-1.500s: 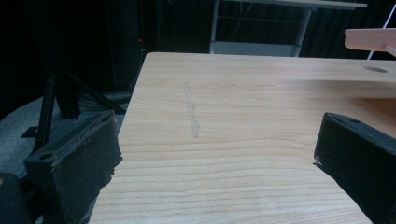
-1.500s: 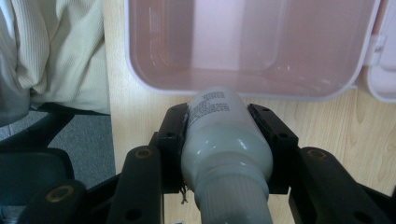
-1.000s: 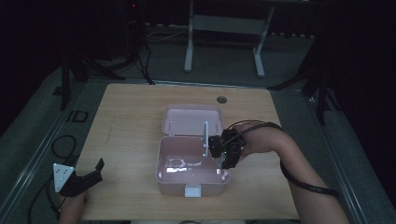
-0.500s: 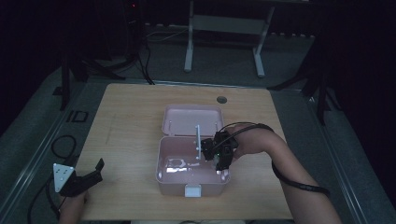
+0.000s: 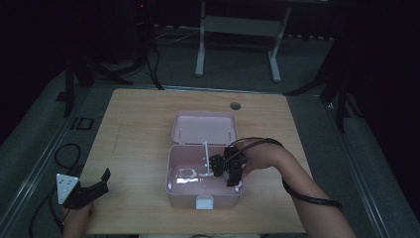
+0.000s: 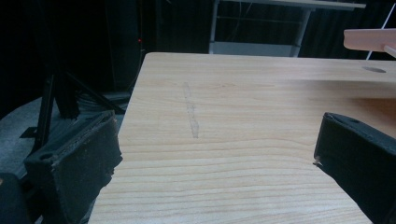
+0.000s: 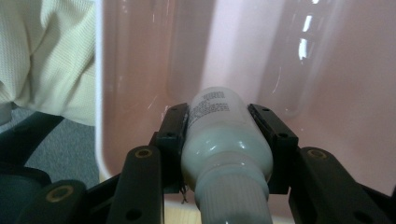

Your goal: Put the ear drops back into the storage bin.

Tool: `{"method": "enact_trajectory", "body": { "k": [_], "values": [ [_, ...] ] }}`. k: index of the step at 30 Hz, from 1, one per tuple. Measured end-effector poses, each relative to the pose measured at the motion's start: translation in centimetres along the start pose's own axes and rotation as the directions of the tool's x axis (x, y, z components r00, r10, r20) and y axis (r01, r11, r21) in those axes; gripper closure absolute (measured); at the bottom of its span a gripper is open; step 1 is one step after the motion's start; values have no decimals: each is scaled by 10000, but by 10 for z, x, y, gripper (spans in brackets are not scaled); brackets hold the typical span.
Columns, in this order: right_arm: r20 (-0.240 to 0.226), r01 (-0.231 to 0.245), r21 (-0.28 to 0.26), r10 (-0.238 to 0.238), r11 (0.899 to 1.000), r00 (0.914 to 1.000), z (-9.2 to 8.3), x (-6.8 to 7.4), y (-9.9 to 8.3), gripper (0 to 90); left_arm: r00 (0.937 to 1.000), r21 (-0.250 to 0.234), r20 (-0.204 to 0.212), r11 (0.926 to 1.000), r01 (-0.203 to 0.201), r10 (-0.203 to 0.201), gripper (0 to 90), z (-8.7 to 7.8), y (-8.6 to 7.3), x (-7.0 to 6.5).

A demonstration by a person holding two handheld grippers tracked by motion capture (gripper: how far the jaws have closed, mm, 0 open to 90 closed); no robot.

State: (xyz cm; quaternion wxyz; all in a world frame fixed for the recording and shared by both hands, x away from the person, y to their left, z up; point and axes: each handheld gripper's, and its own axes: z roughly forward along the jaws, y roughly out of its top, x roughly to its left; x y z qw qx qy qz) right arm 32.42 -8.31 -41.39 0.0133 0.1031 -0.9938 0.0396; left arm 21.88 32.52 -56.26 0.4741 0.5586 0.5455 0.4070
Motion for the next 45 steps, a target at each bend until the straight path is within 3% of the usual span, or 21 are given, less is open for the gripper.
{"method": "enact_trajectory", "body": {
  "k": [13, 23, 29, 37, 45],
  "values": [
    [128, 324, 401, -330, 9987, 9994, 34, -7, 6, 594, 10000, 10, 10, 10000, -8, 8, 5, 0, 0, 0],
    [22, 515, 554, -517, 9971, 9987, 47, -7, 11, 594, 10000, 31, 18, 10000, -30, 30, 5, 0, 0, 0],
    [36, 200, 877, -204, 9959, 9998, 56, -13, 13, 594, 10000, 17, 24, 10000, -36, 36, 5, 0, 0, 0],
    [-209, 180, 1024, -159, 9946, 9997, 69, -12, 15, 593, 10000, 22, 49, 10000, -40, 40, 5, 0, 0, 0],
    [-112, 15, 1199, -2, 9928, 9999, 75, -12, 16, 592, 10000, 39, 54, 10000, -71, 71, 5, 0, 0, -1]
  ]
}}
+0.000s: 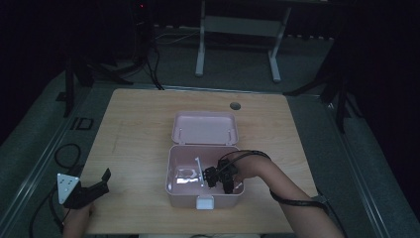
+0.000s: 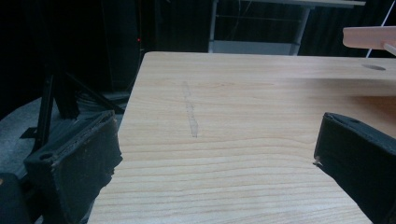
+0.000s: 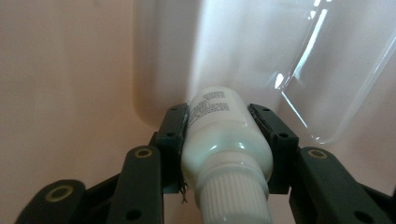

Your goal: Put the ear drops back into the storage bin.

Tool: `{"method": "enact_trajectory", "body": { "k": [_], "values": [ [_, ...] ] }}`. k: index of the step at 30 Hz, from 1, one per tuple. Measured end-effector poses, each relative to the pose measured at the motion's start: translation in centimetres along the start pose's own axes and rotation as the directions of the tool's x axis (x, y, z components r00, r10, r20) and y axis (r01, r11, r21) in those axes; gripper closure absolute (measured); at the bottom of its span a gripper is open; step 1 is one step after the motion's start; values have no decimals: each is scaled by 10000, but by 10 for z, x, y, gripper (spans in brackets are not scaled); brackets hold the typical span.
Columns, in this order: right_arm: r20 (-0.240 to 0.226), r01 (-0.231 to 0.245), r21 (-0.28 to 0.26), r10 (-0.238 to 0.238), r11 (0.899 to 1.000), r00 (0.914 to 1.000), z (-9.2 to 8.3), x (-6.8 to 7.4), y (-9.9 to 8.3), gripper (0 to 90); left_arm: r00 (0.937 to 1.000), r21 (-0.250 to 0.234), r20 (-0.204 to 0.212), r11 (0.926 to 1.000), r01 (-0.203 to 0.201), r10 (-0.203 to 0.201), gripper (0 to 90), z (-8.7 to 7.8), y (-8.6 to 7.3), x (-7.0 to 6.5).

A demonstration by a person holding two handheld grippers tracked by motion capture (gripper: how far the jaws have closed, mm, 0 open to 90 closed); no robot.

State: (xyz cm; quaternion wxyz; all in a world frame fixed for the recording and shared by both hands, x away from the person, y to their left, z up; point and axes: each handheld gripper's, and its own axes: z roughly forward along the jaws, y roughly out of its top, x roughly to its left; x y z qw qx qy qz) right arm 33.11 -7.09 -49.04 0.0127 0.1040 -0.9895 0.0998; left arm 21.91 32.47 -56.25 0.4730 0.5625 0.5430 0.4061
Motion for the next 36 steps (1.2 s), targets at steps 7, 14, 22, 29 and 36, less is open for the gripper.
{"method": "enact_trajectory", "body": {
  "k": [7, 14, 22, 29, 36],
  "values": [
    [80, -118, 56, 118, 9999, 9999, 0, -1, 0, 576, 10000, -30, 1, 10000, 17, -17, 5, 0, 0, 0],
    [58, -135, -65, 135, 9999, 9999, -4, 0, -1, 578, 10000, -11, -7, 10000, 28, -28, 5, 0, 0, 0],
    [85, -257, -494, 262, 9984, 9996, -22, 1, -7, 575, 10000, -10, -19, 10000, 38, -38, 5, 0, 0, 0],
    [308, -389, -829, 416, 9958, 9987, -40, 1, -14, 551, 10000, -13, -15, 10000, 35, -35, 5, 0, 0, 0],
    [582, -437, -1528, 531, 9873, 9969, -63, 4, -23, 528, 10000, -3, -29, 10000, 36, -36, 5, 0, 0, 0]
  ]
}}
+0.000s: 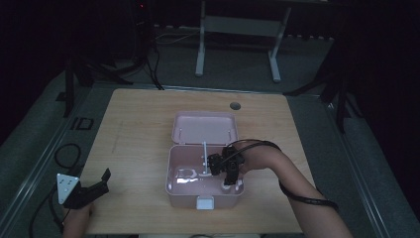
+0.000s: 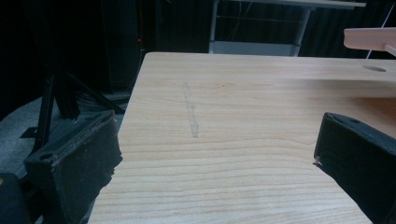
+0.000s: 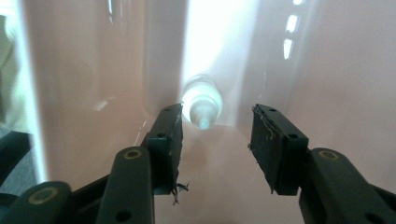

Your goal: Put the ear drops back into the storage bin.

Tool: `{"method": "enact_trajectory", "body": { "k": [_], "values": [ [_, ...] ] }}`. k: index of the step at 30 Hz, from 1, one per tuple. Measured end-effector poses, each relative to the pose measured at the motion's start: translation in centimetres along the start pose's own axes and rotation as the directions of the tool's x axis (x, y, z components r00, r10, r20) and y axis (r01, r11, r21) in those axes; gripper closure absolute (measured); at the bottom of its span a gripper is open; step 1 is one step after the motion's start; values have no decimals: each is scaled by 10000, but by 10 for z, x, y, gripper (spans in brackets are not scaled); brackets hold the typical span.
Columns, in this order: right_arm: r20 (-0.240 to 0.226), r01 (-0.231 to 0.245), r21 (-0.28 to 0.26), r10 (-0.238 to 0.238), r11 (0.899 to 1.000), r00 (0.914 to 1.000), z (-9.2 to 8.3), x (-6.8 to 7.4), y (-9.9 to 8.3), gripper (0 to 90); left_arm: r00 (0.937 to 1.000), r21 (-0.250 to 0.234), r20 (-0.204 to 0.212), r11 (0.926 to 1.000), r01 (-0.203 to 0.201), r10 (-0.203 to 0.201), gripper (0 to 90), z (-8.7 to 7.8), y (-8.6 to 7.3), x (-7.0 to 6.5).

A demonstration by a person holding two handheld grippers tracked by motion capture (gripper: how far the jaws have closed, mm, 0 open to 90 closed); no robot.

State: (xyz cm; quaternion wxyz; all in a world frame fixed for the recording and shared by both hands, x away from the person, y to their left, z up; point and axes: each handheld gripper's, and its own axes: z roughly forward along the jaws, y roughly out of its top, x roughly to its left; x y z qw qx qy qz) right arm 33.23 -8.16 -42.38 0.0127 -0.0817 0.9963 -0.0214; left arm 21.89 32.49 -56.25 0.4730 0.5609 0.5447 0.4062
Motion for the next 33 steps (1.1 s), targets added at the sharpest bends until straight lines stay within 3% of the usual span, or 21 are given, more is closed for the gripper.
{"method": "enact_trajectory", "body": {
  "k": [7, 12, 13, 18, 19, 24, 25, 33],
  "values": [
    [324, -84, -336, 95, 9994, 9994, -17, 2, -9, 492, 10000, -5, -12, 10000, 4, -4, 5, 0, 0, 0],
    [573, -480, -888, 533, 9949, 9969, -33, 1, -21, 429, 10000, -5, -13, 10000, 7, -7, 5, 0, 0, 0],
    [804, -712, -1395, 829, 9877, 9933, -43, -1, -29, 386, 10000, 2, -9, 10000, 6, -6, 5, 0, 0, 0],
    [1003, -975, -1768, 1164, 9794, 9881, -51, -2, -41, 371, 10000, 0, -9, 10000, 1, -1, 5, 0, 0, 0],
    [1141, -1154, -1953, 1394, 9739, 9836, -54, -3, -49, 361, 10000, -17, -9, 10000, -7, 7, 5, 0, 0, 0],
    [1169, -1506, -2103, 1778, 9660, 9771, -56, -4, -62, 353, 10000, -18, -13, 10000, -10, 9, 5, 0, 0, 0],
    [1144, -1821, -2188, 2106, 9586, 9709, -57, -5, -74, 353, 10000, -8, -12, 10000, -2, 2, 5, 0, 0, 0],
    [1206, -2472, -2204, 2778, 9436, 9530, -46, -5, -105, 353, 10000, -6, -32, 10000, -19, 19, 5, 0, 0, 0]
  ]
}}
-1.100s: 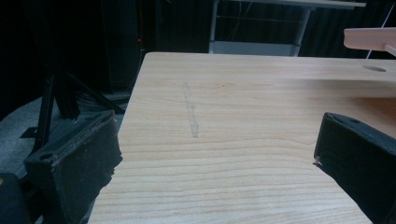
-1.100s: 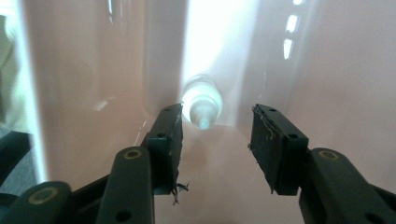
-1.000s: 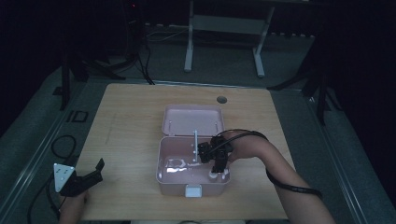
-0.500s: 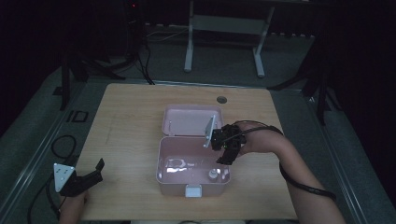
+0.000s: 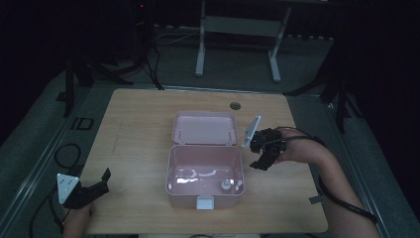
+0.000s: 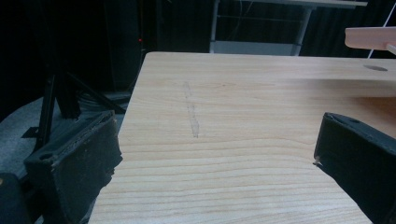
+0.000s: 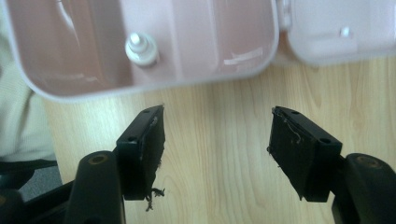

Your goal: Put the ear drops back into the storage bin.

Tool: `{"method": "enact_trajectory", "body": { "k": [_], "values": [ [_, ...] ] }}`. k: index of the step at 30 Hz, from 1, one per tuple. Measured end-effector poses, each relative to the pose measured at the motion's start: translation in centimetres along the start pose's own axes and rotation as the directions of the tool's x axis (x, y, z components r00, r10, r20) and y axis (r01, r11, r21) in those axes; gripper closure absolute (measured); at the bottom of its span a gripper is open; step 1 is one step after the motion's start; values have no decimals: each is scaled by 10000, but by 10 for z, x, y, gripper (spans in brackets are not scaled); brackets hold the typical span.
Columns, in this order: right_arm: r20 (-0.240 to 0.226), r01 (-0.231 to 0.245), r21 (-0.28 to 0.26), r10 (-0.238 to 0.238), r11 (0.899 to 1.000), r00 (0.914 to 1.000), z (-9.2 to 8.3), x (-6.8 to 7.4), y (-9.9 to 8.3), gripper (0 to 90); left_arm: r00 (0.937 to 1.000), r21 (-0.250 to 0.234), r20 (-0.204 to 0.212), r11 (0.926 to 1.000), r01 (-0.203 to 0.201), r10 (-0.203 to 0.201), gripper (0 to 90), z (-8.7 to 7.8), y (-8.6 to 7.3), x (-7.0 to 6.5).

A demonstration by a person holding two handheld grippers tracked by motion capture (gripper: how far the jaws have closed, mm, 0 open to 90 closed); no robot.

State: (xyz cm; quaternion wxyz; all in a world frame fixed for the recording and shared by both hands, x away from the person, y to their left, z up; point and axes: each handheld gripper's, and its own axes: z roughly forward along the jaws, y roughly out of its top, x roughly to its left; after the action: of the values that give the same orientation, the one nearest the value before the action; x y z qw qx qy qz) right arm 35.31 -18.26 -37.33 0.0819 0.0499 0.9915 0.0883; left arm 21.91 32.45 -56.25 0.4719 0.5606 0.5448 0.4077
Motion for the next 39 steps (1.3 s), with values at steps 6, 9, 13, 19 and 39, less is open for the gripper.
{"method": "enact_trajectory", "body": {
  "k": [6, 9, 13, 19, 39],
  "values": [
    [293, -513, 358, 502, 9980, 9983, 20, -5, -23, 337, 10000, 13, -12, 10000, -14, 14, 5, 0, 0, 0],
    [295, -689, 454, 676, 9966, 9973, 29, -7, -30, 337, 10000, 1, -13, 10000, -13, 13, 5, 0, 0, 0],
    [250, -1485, 162, 1481, 9888, 9887, 48, -13, -47, 313, 10000, 13, -17, 10000, -14, 14, 5, 0, 0, 0],
    [262, -2341, -250, 2347, 9719, 9717, 65, -19, -64, 241, 10000, -9, -28, 10000, -15, 15, 5, 0, 0, 0],
    [1776, -4516, -3875, 5458, 8037, 8189, 103, -18, -117, 112, 10000, -4, -20, 10000, -5, 5, 5, 0, 0, 0]
  ]
}}
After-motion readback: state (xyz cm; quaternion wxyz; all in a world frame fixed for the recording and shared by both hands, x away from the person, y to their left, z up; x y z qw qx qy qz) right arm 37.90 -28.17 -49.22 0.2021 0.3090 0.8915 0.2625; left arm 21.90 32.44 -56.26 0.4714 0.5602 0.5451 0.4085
